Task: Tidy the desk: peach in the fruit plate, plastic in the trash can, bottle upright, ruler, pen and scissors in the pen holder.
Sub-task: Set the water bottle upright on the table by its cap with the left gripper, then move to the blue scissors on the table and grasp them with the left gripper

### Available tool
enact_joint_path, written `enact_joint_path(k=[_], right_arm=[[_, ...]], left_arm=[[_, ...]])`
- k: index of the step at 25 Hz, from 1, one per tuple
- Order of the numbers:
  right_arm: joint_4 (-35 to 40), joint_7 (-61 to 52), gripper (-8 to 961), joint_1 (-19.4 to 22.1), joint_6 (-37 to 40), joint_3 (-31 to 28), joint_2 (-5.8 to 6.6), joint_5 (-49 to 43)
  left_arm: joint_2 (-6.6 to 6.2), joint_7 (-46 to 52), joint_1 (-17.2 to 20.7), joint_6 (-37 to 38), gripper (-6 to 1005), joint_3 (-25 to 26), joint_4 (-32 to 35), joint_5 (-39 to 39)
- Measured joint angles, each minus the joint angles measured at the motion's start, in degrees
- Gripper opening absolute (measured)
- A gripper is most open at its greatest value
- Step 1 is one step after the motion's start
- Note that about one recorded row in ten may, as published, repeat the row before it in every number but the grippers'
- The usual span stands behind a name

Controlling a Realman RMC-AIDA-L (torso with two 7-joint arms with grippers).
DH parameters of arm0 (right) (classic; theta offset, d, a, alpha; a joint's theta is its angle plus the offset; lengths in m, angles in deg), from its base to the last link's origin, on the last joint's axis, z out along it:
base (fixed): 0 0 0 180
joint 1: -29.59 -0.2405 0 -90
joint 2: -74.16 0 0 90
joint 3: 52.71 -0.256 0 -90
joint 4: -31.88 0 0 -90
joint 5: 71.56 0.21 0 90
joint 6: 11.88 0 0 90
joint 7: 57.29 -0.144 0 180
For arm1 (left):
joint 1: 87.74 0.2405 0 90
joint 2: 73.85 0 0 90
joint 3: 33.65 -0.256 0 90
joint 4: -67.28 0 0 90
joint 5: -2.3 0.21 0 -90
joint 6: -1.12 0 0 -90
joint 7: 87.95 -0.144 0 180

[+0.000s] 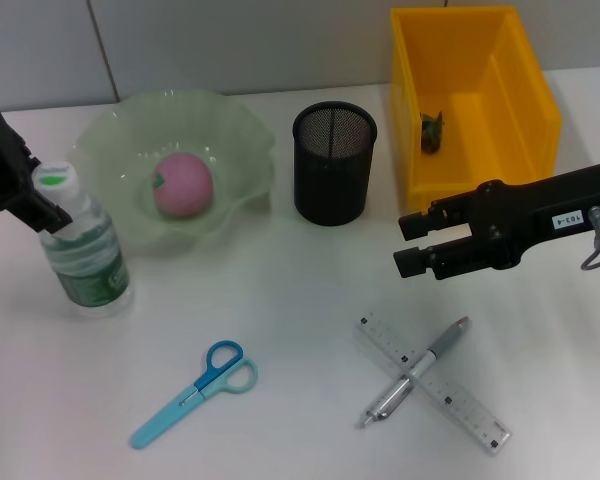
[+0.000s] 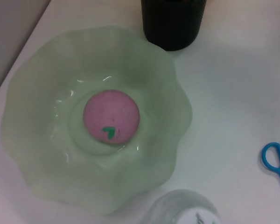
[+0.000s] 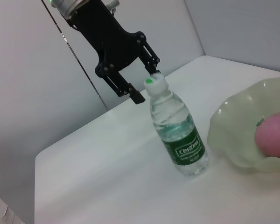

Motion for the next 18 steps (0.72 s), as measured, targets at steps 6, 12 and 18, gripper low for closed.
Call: enact_joint_path(k=[6,12,18], right_arm=[[0.00,-0.26,658,0.00,0.00,0.00,-0.08,0.00],[0.00,-0.36,658,0.00,0.00,0.12,-0.09,0.00],[-0.09,-0.43,658,0.00,0.00,0.39,-0.09,0.00]], left_arm=[[0.00,-0.12,0.20,-0.17,668,0.03,0.39,0.00],[-0.03,-0.47,1.00,-0.06,785,0.58,1.17,0.01],[-0.13,-0.64,3.00,-1.91,803,1.49,3.84,-0.32]])
